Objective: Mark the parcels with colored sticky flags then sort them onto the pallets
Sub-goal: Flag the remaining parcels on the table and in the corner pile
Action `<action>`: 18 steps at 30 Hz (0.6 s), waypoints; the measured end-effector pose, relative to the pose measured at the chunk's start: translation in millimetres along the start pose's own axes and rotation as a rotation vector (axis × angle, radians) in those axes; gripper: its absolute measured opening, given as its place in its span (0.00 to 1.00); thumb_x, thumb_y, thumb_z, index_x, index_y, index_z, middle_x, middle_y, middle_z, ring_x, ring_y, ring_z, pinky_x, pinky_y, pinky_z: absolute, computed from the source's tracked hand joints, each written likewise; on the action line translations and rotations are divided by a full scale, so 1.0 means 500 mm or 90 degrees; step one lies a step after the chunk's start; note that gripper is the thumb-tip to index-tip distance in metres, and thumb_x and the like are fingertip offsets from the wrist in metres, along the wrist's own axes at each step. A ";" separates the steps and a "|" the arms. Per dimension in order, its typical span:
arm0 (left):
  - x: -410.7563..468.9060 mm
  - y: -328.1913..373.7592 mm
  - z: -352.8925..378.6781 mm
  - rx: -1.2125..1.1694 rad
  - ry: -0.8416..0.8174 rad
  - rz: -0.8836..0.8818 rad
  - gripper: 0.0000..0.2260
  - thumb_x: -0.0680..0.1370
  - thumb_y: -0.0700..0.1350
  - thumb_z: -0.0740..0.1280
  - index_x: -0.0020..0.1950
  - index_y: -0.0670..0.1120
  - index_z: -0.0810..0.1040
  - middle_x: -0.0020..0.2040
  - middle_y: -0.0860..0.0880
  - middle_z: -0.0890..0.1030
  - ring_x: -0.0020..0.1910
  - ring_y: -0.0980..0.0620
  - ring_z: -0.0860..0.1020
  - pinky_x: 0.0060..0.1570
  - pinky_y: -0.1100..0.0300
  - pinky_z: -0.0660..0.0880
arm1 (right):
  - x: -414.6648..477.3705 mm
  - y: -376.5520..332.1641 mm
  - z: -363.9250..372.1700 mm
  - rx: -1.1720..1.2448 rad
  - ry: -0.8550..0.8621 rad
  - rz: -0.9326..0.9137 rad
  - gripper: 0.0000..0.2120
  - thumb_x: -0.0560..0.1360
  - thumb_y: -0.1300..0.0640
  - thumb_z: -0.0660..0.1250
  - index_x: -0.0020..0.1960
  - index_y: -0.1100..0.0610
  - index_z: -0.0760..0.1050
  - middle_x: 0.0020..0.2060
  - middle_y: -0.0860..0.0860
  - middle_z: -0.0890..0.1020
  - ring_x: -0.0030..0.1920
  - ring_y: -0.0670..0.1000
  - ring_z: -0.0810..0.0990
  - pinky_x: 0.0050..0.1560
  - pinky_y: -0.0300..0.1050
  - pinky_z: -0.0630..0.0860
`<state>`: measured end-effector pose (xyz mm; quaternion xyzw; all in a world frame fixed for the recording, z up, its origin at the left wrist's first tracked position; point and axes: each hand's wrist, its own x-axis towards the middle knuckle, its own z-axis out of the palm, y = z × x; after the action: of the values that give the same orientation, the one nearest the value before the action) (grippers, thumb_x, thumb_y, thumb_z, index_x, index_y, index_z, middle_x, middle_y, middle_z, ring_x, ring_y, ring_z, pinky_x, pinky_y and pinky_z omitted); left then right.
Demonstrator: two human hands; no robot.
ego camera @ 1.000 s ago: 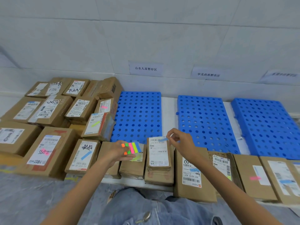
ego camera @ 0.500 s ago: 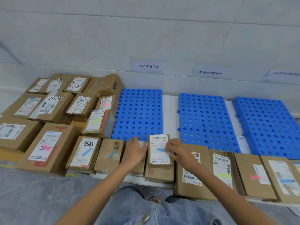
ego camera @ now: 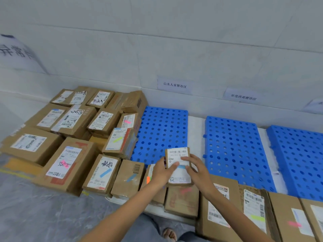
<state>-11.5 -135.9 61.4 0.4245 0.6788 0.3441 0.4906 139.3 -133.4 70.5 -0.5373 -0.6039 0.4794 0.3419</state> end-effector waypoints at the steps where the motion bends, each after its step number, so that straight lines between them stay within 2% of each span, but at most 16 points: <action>1: 0.005 0.016 -0.025 -0.025 0.016 0.017 0.13 0.77 0.48 0.68 0.60 0.50 0.72 0.51 0.54 0.77 0.47 0.57 0.77 0.36 0.73 0.73 | 0.017 -0.020 0.006 0.007 -0.010 -0.016 0.14 0.79 0.65 0.59 0.59 0.52 0.75 0.62 0.43 0.69 0.60 0.30 0.68 0.49 0.25 0.71; 4: 0.025 0.054 -0.112 -0.079 0.066 0.055 0.17 0.77 0.49 0.67 0.64 0.47 0.73 0.56 0.50 0.78 0.48 0.55 0.78 0.38 0.70 0.75 | 0.068 -0.080 0.044 0.013 -0.054 -0.073 0.15 0.79 0.63 0.60 0.63 0.51 0.72 0.67 0.48 0.66 0.67 0.40 0.65 0.54 0.31 0.73; 6: 0.037 0.071 -0.172 -0.125 0.098 0.061 0.16 0.77 0.50 0.67 0.62 0.47 0.75 0.57 0.48 0.80 0.47 0.55 0.80 0.39 0.68 0.76 | 0.098 -0.116 0.092 0.018 -0.088 -0.110 0.22 0.78 0.59 0.62 0.70 0.45 0.64 0.70 0.46 0.62 0.71 0.43 0.61 0.62 0.39 0.72; 7: 0.042 0.076 -0.201 -0.137 0.113 0.059 0.14 0.77 0.50 0.67 0.61 0.49 0.75 0.56 0.49 0.81 0.47 0.55 0.81 0.41 0.65 0.78 | 0.111 -0.135 0.122 0.048 -0.106 -0.113 0.28 0.78 0.58 0.64 0.73 0.43 0.58 0.71 0.44 0.61 0.71 0.41 0.62 0.63 0.42 0.73; 9: 0.053 0.082 -0.260 -0.150 0.150 0.063 0.12 0.77 0.50 0.67 0.59 0.51 0.75 0.53 0.51 0.81 0.48 0.55 0.81 0.45 0.61 0.79 | 0.145 -0.169 0.184 0.153 -0.143 -0.056 0.37 0.77 0.59 0.65 0.75 0.40 0.46 0.73 0.42 0.59 0.67 0.39 0.68 0.57 0.42 0.77; 11: 0.065 0.085 -0.317 -0.201 0.187 0.044 0.11 0.77 0.49 0.66 0.59 0.49 0.75 0.53 0.49 0.81 0.47 0.54 0.81 0.44 0.60 0.79 | 0.182 -0.203 0.236 0.199 -0.163 0.019 0.41 0.76 0.55 0.67 0.74 0.39 0.41 0.73 0.46 0.60 0.64 0.44 0.73 0.52 0.39 0.78; 14: 0.094 0.076 -0.406 -0.252 0.207 0.014 0.13 0.77 0.48 0.67 0.60 0.47 0.73 0.54 0.47 0.81 0.48 0.52 0.81 0.45 0.57 0.79 | 0.243 -0.239 0.300 0.130 -0.208 0.083 0.38 0.74 0.49 0.68 0.76 0.42 0.48 0.70 0.49 0.67 0.60 0.46 0.76 0.50 0.38 0.78; 16: 0.119 0.063 -0.467 -0.236 0.202 -0.006 0.17 0.77 0.46 0.67 0.65 0.45 0.71 0.58 0.46 0.79 0.50 0.52 0.80 0.47 0.56 0.79 | 0.284 -0.258 0.345 0.092 -0.210 0.057 0.36 0.72 0.49 0.71 0.74 0.45 0.55 0.68 0.50 0.70 0.59 0.47 0.77 0.54 0.46 0.79; 18: 0.144 0.048 -0.531 -0.205 0.217 -0.038 0.26 0.76 0.44 0.68 0.71 0.44 0.64 0.63 0.45 0.76 0.55 0.51 0.78 0.55 0.51 0.77 | 0.322 -0.274 0.394 0.023 -0.205 0.005 0.37 0.70 0.48 0.73 0.72 0.44 0.57 0.66 0.50 0.70 0.60 0.48 0.76 0.56 0.50 0.78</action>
<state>-271.7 -73.8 130.6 0.2565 0.7002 0.4999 0.4405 -118.2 -12.6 123.4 -0.4496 -0.6397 0.5718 0.2483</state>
